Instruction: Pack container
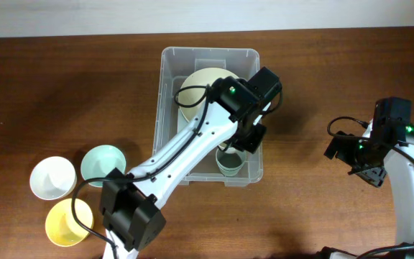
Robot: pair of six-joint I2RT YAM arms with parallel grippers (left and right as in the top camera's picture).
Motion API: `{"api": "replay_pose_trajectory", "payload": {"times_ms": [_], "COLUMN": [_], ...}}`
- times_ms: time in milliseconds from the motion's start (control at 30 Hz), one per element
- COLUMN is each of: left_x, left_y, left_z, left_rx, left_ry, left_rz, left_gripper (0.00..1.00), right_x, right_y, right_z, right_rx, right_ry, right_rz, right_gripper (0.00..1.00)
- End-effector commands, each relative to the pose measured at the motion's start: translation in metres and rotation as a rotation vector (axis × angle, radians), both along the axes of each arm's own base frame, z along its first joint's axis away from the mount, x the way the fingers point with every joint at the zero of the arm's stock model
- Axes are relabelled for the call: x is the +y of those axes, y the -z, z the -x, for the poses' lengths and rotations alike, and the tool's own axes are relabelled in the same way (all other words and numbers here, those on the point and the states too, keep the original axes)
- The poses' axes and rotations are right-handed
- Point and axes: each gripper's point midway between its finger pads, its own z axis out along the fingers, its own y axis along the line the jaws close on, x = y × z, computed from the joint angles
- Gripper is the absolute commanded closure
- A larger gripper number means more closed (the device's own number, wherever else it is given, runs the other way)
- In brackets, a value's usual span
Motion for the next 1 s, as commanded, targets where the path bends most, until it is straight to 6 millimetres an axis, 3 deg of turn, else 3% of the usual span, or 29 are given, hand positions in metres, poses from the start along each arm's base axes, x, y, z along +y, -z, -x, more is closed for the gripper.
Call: {"api": "replay_pose_trajectory", "payload": {"times_ms": [0, 500, 567, 600, 667, 767, 967], "left_x": [-0.003, -0.005, -0.003, -0.003, -0.002, -0.002, 0.005], "left_y": [0.000, 0.000, 0.000, 0.000, 0.000, 0.000, 0.000], "left_z": [0.006, 0.022, 0.023, 0.023, 0.024, 0.024, 0.016], "left_rx": [0.025, 0.107, 0.112, 0.114, 0.117, 0.118, 0.082], "left_ry": [0.020, 0.015, 0.014, 0.014, 0.014, 0.014, 0.001], "left_rz": [0.012, 0.036, 0.032, 0.031, 0.028, 0.027, -0.002], "left_gripper": [0.99, 0.99, 0.95, 0.87, 0.82, 0.66, 0.64], "right_x": [0.000, 0.000, 0.000, 0.000, 0.000, 0.000, 0.000], "right_y": [-0.005, -0.005, -0.005, -0.005, -0.005, -0.005, -0.005], "right_z": [-0.002, -0.002, -0.002, -0.002, -0.002, -0.002, -0.002], "right_rx": [-0.019, -0.019, -0.019, -0.020, -0.019, -0.019, -0.019], "right_ry": [-0.003, -0.003, -0.003, -0.003, -0.003, -0.003, -0.004], "right_rz": [0.001, 0.002, 0.001, 0.001, 0.001, 0.001, 0.002], "right_gripper": [0.02, 0.02, 0.02, 0.02, 0.02, 0.03, 0.02]}}
